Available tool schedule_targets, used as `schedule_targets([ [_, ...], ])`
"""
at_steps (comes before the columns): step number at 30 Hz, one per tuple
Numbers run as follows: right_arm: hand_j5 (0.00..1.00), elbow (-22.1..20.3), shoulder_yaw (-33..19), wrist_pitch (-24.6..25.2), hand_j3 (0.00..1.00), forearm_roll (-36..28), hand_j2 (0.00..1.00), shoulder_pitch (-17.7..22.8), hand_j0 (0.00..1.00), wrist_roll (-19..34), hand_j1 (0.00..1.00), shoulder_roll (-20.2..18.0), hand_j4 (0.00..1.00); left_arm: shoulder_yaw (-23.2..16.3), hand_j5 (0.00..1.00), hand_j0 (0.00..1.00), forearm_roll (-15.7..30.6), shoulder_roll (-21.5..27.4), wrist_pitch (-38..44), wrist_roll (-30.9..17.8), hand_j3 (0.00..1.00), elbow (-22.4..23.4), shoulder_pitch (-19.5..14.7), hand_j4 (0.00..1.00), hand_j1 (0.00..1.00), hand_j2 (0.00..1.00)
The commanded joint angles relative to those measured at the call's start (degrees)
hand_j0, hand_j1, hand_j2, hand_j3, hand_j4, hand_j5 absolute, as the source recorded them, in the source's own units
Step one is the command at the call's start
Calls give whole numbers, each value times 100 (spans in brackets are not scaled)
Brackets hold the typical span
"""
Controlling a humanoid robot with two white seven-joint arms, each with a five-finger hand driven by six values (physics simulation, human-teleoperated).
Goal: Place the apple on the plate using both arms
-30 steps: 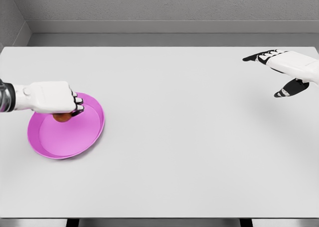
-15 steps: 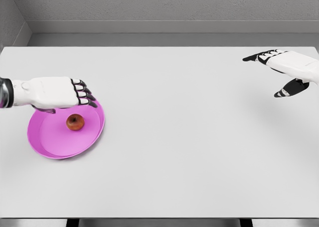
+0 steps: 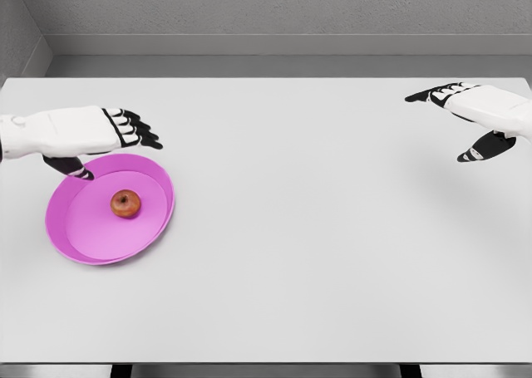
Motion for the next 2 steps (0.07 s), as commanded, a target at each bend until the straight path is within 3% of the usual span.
schedule_targets([
  [1,100,1,-1,12,100,-11,100,0,100,-2,100,-6,100,17,100,100,38,-4,10,1,100,12,0,100,100,100],
  [2,100,-8,-1,3,100,-11,100,0,100,-2,100,-14,100,17,100,100,38,-4,10,1,100,12,0,100,100,100],
])
